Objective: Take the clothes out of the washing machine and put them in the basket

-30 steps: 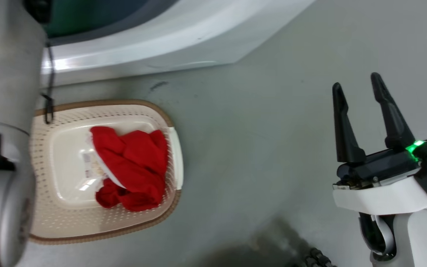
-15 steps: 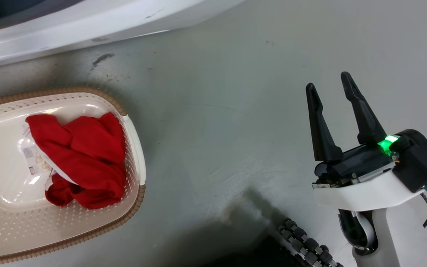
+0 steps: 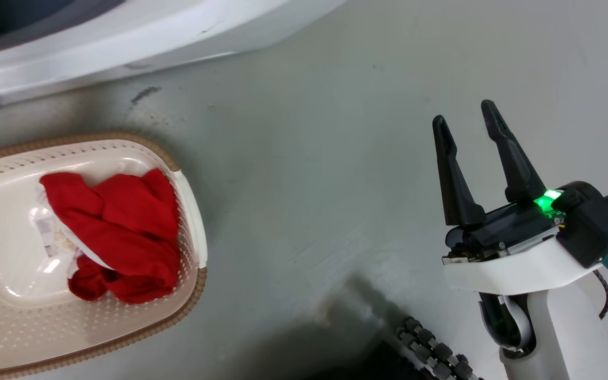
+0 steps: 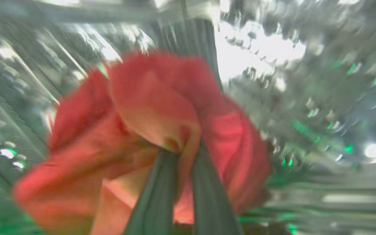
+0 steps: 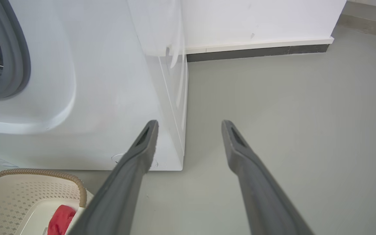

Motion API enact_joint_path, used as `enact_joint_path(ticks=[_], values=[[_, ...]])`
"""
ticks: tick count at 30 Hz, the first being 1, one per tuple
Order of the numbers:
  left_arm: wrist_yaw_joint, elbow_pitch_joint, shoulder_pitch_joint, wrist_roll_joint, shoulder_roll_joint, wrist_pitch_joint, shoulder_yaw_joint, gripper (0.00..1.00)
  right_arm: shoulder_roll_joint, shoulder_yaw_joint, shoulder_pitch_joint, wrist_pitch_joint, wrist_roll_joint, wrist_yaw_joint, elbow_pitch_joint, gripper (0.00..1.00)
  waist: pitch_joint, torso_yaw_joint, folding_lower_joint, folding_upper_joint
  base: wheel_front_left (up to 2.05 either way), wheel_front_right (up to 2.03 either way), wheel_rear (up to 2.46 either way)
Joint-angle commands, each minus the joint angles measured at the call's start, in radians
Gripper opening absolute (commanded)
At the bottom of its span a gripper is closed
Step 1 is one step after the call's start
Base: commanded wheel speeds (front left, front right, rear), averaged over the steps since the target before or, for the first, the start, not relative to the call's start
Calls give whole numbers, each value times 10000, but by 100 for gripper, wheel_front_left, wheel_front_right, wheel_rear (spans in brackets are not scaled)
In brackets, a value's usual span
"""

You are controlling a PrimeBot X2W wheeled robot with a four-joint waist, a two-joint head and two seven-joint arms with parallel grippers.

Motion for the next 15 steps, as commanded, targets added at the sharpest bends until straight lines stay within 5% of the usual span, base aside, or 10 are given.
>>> enact_joint_path(ticks=[1, 15], values=[[81, -232, 321, 52, 25, -460, -22, 0, 21, -68, -111, -35, -78, -7, -3, 100, -240, 165, -1, 0, 0, 0, 0], [205, -1250, 3780, -702, -334, -5958, 340, 0, 14, -633, 750, 161, -891, -7, 364, 100, -3489, 1164, -1, 0, 0, 0, 0]])
